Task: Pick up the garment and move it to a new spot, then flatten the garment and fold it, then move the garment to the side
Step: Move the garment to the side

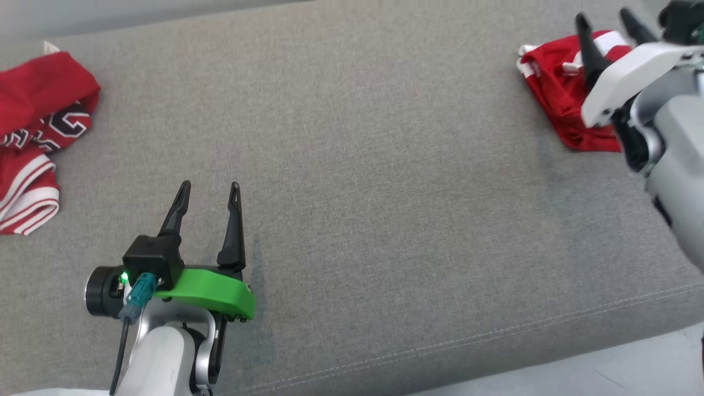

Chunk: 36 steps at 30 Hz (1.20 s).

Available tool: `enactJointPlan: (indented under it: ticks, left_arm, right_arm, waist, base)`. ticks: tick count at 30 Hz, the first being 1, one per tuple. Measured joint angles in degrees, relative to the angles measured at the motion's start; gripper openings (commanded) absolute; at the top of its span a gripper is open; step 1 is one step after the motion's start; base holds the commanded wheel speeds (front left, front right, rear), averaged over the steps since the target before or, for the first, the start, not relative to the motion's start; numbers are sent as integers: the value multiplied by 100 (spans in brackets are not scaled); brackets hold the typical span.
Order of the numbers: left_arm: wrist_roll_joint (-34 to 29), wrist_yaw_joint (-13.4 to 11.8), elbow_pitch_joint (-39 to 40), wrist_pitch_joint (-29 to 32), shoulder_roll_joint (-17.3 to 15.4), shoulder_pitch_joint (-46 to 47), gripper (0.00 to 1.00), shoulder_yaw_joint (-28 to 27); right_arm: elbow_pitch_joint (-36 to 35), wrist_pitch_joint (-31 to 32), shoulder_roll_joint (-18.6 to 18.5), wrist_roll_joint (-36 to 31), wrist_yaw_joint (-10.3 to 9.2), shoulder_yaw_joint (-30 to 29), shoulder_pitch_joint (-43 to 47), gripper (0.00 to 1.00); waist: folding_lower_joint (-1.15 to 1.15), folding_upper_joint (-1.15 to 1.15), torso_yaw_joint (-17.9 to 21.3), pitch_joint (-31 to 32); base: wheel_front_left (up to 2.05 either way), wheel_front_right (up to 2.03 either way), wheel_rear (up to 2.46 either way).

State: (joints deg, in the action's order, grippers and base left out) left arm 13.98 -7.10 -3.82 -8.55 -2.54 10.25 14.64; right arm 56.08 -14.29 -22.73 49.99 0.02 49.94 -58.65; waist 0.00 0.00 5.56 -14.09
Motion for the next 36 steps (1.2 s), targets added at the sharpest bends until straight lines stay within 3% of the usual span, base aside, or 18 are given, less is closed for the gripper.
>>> enactJointPlan:
  ticks: [9,23,36]
  left_arm:
    - [264,0,-347,-119,7,-250,100,-163]
    - [402,0,-517,-318,11,-789,100,-481]
    - [628,0,-487,-468,10,-1253,100,-559]
  right_arm:
    - [-188,-5,352,47,-20,-115,817,100]
    - [-1750,-7,714,-430,-552,-913,2011,100]
    - [-2785,-7,811,-1149,-669,-1395,3405,100]
  waist:
    - [0,0,126,681]
    - [0,0,15,1379]
    - [0,0,-56,1547]
  base:
    - [0,0,0]
    - [0,0,0]
    - [0,0,0]
